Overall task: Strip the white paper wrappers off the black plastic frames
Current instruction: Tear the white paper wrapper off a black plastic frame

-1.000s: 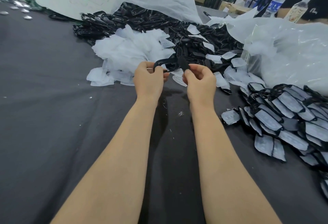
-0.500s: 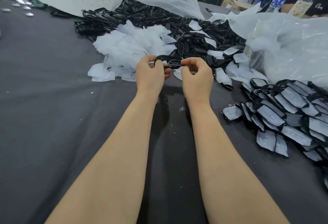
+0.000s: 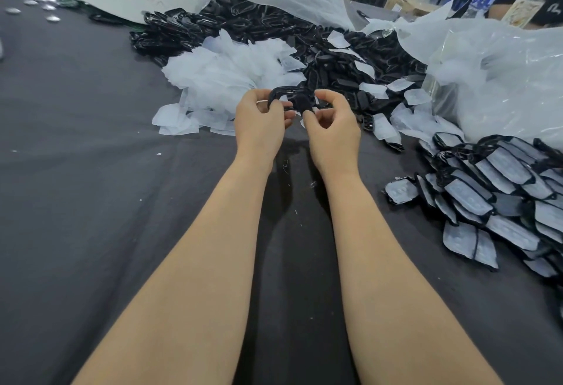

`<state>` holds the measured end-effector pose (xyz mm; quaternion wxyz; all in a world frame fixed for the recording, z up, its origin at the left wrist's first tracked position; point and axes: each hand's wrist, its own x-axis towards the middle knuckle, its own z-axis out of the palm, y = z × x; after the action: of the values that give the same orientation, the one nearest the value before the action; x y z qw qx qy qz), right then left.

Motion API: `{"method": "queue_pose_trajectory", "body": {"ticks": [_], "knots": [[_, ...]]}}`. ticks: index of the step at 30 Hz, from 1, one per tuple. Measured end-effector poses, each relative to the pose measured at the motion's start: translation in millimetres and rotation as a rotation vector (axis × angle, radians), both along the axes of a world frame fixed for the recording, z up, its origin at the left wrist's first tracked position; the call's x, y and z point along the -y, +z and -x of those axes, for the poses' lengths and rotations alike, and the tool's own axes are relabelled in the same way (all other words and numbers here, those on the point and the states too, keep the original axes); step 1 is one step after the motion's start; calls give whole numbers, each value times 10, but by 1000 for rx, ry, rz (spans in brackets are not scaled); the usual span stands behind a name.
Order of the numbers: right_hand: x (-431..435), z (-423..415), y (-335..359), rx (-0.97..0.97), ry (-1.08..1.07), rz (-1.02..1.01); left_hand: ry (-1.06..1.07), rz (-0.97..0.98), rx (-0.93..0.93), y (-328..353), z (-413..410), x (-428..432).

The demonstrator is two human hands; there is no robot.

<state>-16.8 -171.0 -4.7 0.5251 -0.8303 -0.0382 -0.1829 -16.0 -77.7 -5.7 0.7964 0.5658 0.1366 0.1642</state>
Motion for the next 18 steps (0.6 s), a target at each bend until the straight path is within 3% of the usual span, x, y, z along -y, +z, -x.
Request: {"method": "queue_pose_trajectory", "body": {"ticks": [4, 12, 18], "knots": [[-32, 10, -1, 16, 82, 108, -8, -17, -11, 5, 12, -6], [-3, -12, 32, 13, -106, -372, -34, -60, -18, 9, 12, 10], [-14, -40, 29, 69, -111, -315, -84, -143, 23, -2, 22, 12]]}}
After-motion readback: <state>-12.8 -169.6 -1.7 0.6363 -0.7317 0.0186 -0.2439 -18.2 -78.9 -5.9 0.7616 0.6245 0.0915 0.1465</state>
